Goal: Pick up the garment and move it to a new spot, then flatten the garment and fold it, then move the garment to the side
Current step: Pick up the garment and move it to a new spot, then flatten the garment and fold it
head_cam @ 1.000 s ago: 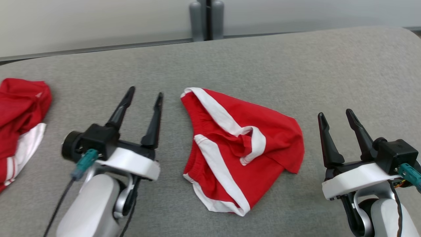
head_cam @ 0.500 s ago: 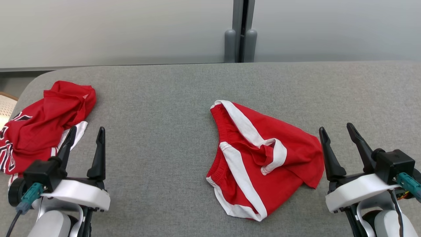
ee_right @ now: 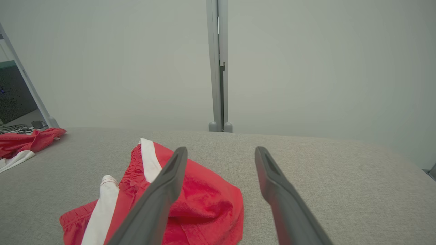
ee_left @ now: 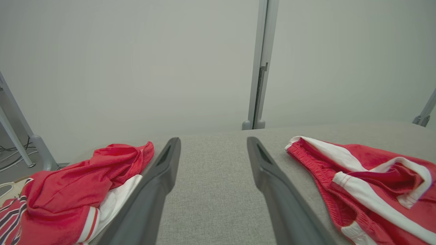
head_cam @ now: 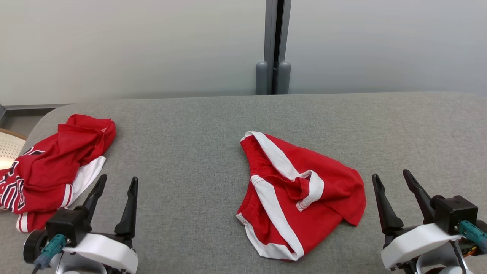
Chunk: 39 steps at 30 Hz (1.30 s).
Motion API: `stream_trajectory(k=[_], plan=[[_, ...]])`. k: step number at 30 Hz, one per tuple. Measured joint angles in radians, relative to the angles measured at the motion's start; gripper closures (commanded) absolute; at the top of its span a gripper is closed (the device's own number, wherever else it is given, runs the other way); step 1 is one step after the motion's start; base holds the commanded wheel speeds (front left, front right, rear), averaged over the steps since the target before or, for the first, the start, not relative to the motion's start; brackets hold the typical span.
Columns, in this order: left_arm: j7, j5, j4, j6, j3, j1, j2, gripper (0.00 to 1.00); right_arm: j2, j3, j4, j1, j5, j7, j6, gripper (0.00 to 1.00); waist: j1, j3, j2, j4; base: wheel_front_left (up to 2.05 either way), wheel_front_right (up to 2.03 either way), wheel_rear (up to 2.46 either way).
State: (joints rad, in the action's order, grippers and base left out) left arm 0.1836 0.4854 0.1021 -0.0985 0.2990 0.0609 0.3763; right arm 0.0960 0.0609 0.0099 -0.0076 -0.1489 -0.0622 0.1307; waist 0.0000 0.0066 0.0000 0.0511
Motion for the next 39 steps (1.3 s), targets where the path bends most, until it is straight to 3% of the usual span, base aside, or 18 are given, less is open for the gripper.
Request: stream_trajectory(k=[30,34,39], plan=[[-0.039,-0.001,-0.056,-0.048,0.013,-0.033,0.017,0.0,-0.008,0.001,-0.022,0.012,-0.001,-0.013,0.0,0.0,0.0,0.003,-0.0001,0.009,0.0,0.0,0.0],[-0.039,-0.001,-0.061,-0.049,0.016,-0.03,0.017,0.0,-0.004,0.045,-0.019,0.005,0.0,-0.026,0.0,0.0,0.0,0.014,0.0,0.016,0.0,0.0,0.0],[-0.037,-0.001,-0.072,-0.048,0.024,0.001,0.012,0.0,0.005,0.188,0.026,-0.03,-0.035,-0.073,0.0,0.0,0.0,0.042,0.0,0.037,0.0,0.0,0.0]])
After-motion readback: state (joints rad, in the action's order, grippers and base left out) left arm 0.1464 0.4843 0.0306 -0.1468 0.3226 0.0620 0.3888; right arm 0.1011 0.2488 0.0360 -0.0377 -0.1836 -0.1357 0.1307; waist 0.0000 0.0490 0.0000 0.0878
